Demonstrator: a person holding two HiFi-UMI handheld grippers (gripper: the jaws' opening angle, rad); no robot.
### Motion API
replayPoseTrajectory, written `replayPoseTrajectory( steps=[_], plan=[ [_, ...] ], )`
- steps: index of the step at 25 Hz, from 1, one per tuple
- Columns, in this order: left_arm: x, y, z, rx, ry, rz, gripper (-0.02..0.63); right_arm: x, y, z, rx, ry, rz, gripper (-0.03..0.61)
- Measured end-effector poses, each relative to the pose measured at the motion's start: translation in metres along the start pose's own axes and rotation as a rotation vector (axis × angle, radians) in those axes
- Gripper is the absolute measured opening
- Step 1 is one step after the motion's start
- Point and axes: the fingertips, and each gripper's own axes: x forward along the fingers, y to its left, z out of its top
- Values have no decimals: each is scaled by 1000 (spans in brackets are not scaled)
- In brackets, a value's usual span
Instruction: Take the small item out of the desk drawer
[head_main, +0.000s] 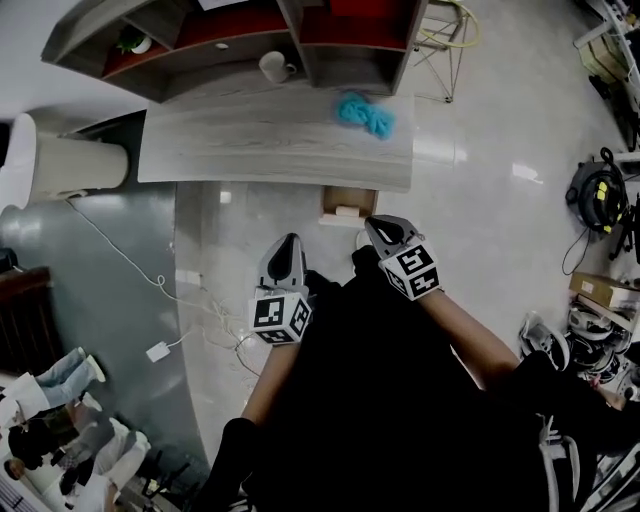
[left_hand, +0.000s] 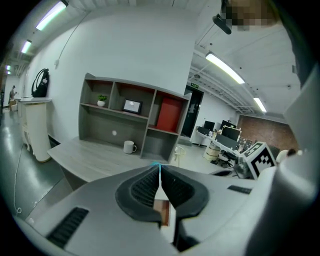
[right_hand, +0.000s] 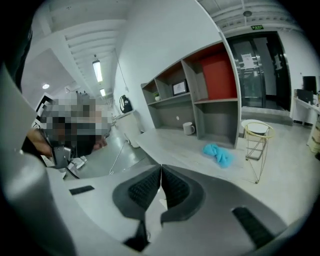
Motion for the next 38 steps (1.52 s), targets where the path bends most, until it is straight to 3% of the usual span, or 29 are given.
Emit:
replayPoseTrajectory(
  steps=[5, 16, 26, 34, 38],
  plan=[
    [-6, 3, -21, -38, 43, 61, 15, 25, -10, -25, -54, 121, 48, 28],
    [-4, 95, -62, -240, 39, 120, 15, 151, 3, -95, -165, 398, 120, 123],
    [18, 141, -109, -301, 26, 170, 15, 228, -12, -188, -325, 650, 187, 177],
    [34, 158, -137, -353, 28, 174, 15, 277, -32, -234, -383, 749, 198, 183],
    [38, 161, -152, -387, 43, 175, 15, 293, -40, -258, -464, 812, 210, 186]
  ],
)
